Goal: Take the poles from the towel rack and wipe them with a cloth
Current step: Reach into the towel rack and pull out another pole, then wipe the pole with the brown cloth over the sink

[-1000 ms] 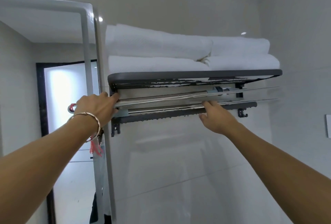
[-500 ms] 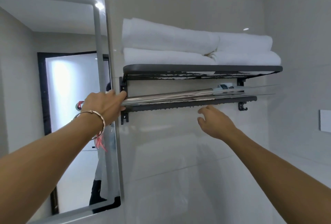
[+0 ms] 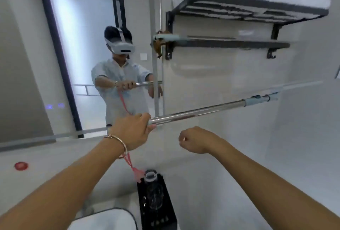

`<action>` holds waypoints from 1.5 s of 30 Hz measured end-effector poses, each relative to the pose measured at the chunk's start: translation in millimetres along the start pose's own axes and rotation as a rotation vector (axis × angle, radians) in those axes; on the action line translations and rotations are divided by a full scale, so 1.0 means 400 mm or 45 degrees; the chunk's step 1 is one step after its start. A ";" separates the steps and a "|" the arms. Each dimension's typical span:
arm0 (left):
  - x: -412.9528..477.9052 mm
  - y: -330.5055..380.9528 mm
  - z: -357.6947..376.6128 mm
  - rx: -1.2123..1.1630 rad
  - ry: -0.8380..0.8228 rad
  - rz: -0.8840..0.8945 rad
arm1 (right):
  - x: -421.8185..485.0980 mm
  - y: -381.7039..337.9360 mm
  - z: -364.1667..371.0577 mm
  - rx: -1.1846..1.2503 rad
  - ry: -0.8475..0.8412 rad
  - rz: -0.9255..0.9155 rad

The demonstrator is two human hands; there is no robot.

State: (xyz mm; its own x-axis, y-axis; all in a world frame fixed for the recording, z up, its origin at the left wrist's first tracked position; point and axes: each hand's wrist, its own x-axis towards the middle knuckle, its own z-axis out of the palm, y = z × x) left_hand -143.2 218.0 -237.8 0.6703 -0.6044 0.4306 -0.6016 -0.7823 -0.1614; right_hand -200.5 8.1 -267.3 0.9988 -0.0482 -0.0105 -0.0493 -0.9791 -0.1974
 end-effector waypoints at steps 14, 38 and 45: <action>-0.700 -0.006 0.466 -0.252 -0.722 0.001 | -0.324 -0.157 0.964 0.231 -0.702 0.396; -0.690 -0.177 0.496 -0.244 -0.869 -0.137 | -0.278 -0.226 0.572 0.742 -0.677 0.152; -0.880 -0.370 0.392 -0.460 -1.027 -0.204 | -0.230 -0.703 0.483 0.525 -0.426 -0.247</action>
State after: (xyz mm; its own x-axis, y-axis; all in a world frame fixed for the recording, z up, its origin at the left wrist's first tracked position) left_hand -221.8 522.7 -504.8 0.7773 -0.5211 -0.3526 -0.4835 -0.8533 0.1952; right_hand -278.5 326.0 -400.4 0.9382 0.2561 -0.2326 0.0721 -0.8023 -0.5925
